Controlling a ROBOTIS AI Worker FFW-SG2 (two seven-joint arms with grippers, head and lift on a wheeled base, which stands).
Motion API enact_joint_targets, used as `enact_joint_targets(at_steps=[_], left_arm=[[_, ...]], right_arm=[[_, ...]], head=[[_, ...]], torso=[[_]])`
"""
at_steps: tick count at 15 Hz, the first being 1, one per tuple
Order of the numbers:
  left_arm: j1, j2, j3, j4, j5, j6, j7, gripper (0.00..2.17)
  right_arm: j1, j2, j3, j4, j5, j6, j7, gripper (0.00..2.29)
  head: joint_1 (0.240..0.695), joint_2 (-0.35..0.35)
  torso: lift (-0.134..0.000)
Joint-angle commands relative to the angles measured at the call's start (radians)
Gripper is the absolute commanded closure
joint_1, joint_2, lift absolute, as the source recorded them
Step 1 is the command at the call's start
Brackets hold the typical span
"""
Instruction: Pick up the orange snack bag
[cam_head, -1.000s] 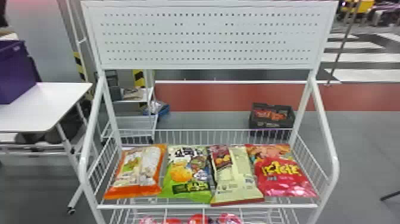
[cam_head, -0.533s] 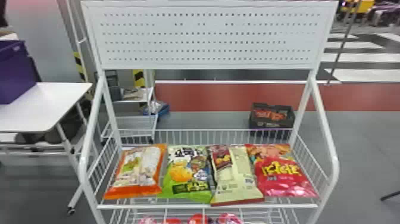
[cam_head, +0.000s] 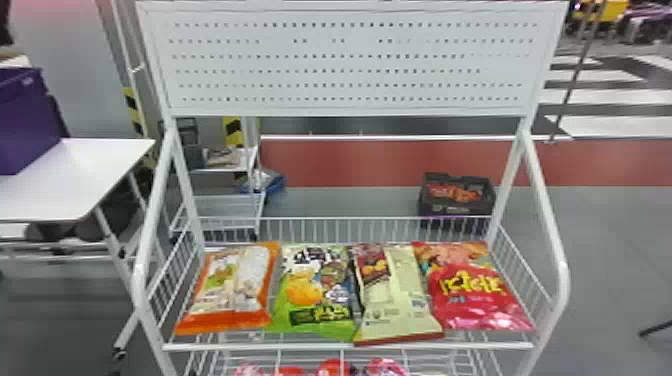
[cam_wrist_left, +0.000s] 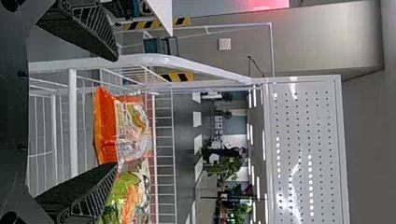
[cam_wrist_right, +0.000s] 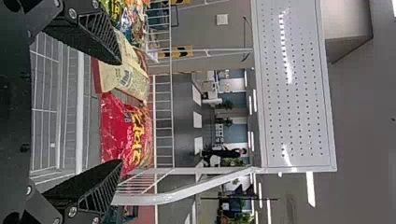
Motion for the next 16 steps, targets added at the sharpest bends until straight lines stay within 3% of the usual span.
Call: enact_joint_targets(at_steps=[1,5,10,16], left_arm=[[-0.070,0.003,-0.034,0.022,0.004,0.010,-0.001,0.09],[-0.200,0.004,-0.097,0.041,0.021,0.161,-0.004,0.09],[-0.414,-0.003,-0.212,0.168,0.031,0.268,-0.002,0.09],[-0.592,-0.036,-0.236,0.289,0.091,0.366,-0.001,0.09]], right_arm=[[-0.004,0.001,0.005,0.007,0.000,-0.006,0.000,0.14],[-0.007,0.004,0.014,0.016,0.003,-0.012,0.000,0.14],[-0.009,0.002,0.015,0.018,0.003,-0.012,0.000,0.14],[-0.015,-0.004,0.015,0.026,0.002,-0.018,0.000,0.14]], head=[[0.499,0.000],[0.499,0.000],[0.499,0.000],[0.499,0.000]], torso=[[0.000],[0.000],[0.000],[0.000]])
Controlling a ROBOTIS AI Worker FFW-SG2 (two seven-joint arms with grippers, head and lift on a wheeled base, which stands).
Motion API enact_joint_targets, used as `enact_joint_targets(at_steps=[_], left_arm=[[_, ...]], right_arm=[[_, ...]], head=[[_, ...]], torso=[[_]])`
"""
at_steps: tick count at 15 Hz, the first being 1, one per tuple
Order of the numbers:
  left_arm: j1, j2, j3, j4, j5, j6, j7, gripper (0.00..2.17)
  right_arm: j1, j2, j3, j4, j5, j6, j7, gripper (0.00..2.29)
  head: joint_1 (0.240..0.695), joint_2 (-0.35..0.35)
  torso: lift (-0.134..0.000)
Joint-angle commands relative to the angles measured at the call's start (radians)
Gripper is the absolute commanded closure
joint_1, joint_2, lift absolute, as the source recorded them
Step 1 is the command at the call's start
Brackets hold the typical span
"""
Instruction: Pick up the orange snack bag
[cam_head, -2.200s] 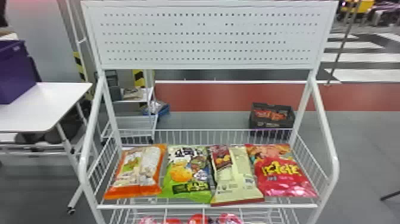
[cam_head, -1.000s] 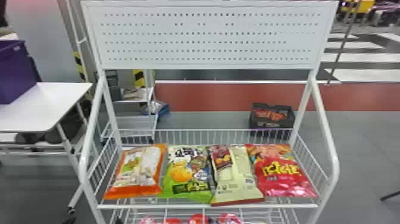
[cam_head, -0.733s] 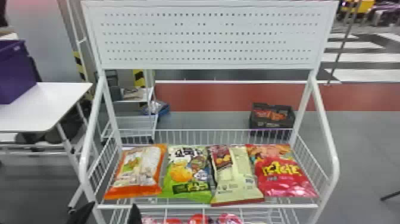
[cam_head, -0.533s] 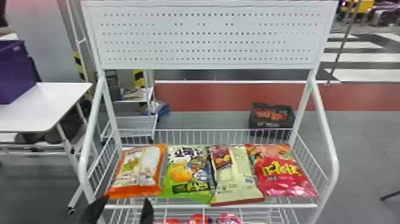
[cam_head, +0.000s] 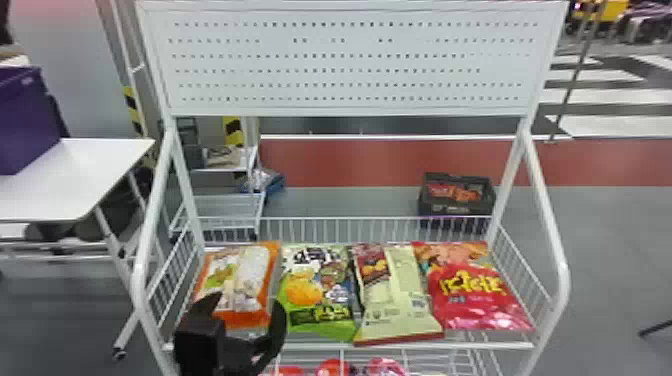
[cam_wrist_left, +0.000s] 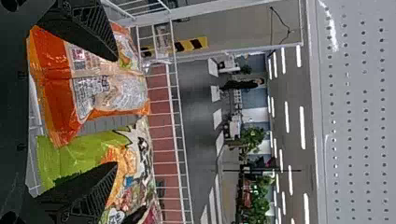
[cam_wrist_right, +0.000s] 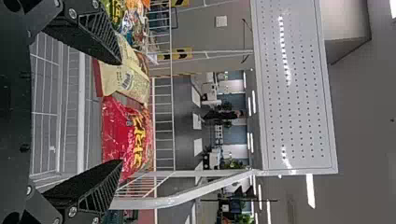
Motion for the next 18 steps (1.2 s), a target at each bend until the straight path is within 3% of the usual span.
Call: enact_joint_targets(at_steps=[1,7,13,15,18], left_arm=[[-0.055,-0.012,-0.003,0.052,0.023,0.032,-0.001,0.10],[-0.167,-0.030,-0.001,0.202,0.051,0.048,-0.004,0.11],[-0.175,-0.030,0.010,0.213,0.068,0.048,-0.018,0.36],[-0.175,-0.029,0.013,0.213,0.074,0.048,-0.018,0.55],[-0.175,-0.029,0.017,0.213,0.074,0.060,-0.024,0.55]], right_arm=[[-0.005,0.000,0.002,0.006,0.000,0.002,0.000,0.14],[-0.016,0.001,0.005,0.018,0.002,0.002,0.000,0.14],[-0.026,0.003,0.005,0.029,0.002,0.005,0.000,0.14],[-0.029,0.003,0.006,0.032,0.002,0.008,0.000,0.14],[-0.031,0.001,0.006,0.032,-0.002,0.008,0.000,0.14]], head=[[0.499,0.000],[0.499,0.000],[0.499,0.000],[0.499,0.000],[0.499,0.000]], torso=[[0.000],[0.000],[0.000],[0.000],[0.000]])
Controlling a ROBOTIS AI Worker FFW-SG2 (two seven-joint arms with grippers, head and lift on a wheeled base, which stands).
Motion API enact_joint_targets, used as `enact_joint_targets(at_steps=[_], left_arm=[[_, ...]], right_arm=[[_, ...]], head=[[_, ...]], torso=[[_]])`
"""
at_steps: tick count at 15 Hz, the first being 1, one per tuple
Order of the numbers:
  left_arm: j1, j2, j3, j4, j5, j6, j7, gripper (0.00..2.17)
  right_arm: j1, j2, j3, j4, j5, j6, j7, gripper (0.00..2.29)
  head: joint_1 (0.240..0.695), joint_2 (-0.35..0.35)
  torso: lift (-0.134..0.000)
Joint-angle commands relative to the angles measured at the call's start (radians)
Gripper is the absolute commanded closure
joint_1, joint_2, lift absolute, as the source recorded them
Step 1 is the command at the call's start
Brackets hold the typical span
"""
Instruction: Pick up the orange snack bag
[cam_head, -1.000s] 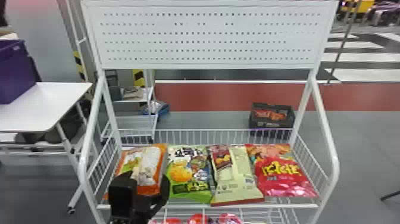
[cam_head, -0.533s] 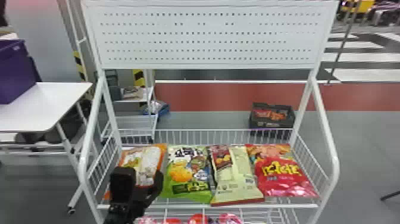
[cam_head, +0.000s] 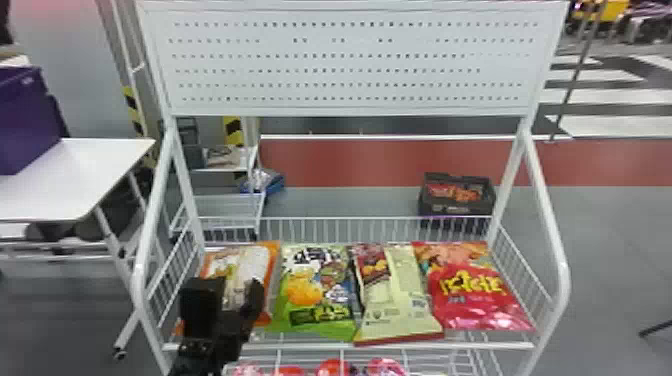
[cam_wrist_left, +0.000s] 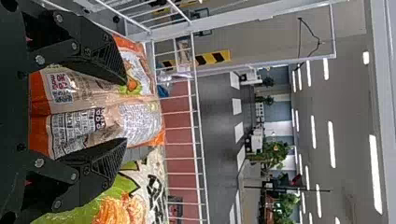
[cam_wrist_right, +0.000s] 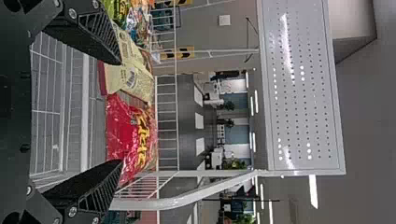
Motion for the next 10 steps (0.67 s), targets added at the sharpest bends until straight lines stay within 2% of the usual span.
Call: enact_joint_targets(at_steps=[1,2,3,5,6,10], left_arm=[[-0.001,0.001,0.002,0.000,0.000,0.009,-0.003,0.55],[-0.002,0.001,0.004,0.002,0.000,0.021,-0.007,0.56],[-0.004,-0.001,0.005,0.000,0.002,0.027,-0.006,0.75],[-0.002,-0.001,0.007,0.000,0.010,0.030,-0.004,1.27],[-0.001,-0.001,0.008,0.000,0.011,0.030,0.000,1.38],[0.010,0.004,0.011,-0.009,0.010,0.033,0.008,1.38]], right_arm=[[-0.002,-0.001,0.000,0.000,-0.002,0.000,0.000,0.14],[-0.002,-0.001,0.000,0.000,-0.002,0.000,0.000,0.14],[-0.002,-0.001,0.000,0.000,-0.003,0.000,0.000,0.14],[-0.003,-0.001,0.000,0.000,-0.003,0.000,0.000,0.14],[-0.005,-0.001,0.000,0.002,-0.003,0.000,0.000,0.14],[-0.005,-0.001,0.002,0.002,-0.003,0.000,0.000,0.14]], head=[[0.499,0.000],[0.499,0.000],[0.499,0.000],[0.499,0.000],[0.499,0.000],[0.499,0.000]], torso=[[0.000],[0.000],[0.000],[0.000],[0.000],[0.000]])
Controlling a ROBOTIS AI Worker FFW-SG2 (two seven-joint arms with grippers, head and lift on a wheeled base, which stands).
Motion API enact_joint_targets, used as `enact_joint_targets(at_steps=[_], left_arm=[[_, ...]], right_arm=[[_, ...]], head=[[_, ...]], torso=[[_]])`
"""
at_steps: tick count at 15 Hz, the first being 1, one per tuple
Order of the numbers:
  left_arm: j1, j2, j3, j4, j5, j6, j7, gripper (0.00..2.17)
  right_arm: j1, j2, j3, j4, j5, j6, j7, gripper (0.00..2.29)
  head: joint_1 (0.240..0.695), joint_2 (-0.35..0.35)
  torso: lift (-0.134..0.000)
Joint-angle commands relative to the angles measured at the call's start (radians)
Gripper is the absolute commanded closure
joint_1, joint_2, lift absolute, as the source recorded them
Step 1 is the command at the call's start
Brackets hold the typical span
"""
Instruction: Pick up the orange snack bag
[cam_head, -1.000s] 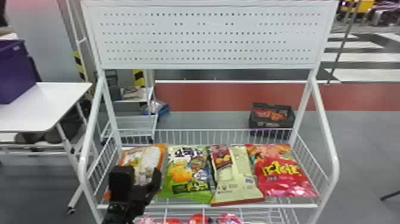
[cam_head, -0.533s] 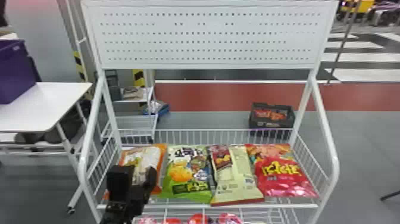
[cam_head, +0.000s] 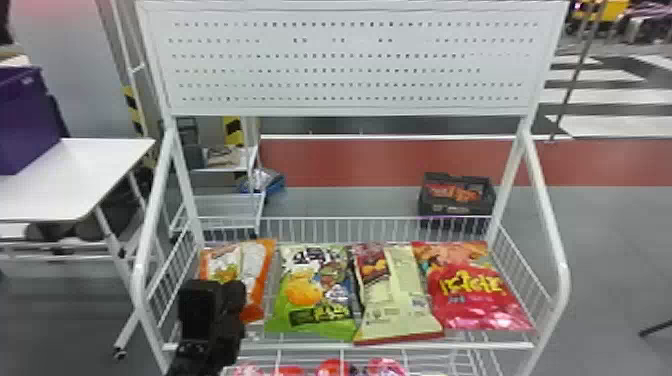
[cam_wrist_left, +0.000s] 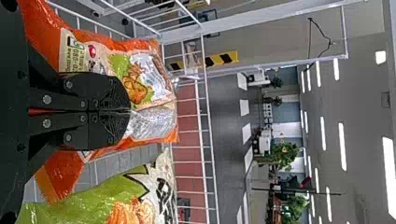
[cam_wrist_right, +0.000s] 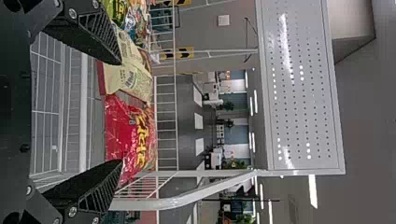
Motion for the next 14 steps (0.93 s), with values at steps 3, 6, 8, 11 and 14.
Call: enact_joint_targets(at_steps=[3,6,8,11,14], left_arm=[[0.010,0.003,0.000,-0.014,-0.001,0.003,0.005,1.38],[0.027,0.005,0.008,-0.048,0.000,0.006,0.008,1.38],[0.058,0.008,0.020,-0.108,0.002,0.009,0.011,1.38],[0.144,0.016,0.061,-0.209,0.011,0.006,0.013,1.38],[0.245,0.042,0.097,-0.297,0.011,-0.018,0.011,1.38]], right_arm=[[-0.003,0.000,0.000,0.002,-0.001,0.003,0.000,0.14],[-0.006,0.000,0.000,0.009,-0.003,0.003,0.000,0.14],[-0.009,0.000,0.002,0.011,-0.003,0.003,0.000,0.14],[-0.012,0.000,0.003,0.012,-0.003,0.003,0.001,0.14],[-0.012,0.000,0.003,0.012,-0.003,0.003,0.000,0.14]], head=[[0.499,0.000],[0.499,0.000],[0.499,0.000],[0.499,0.000],[0.499,0.000]], torso=[[0.000],[0.000],[0.000],[0.000],[0.000]])
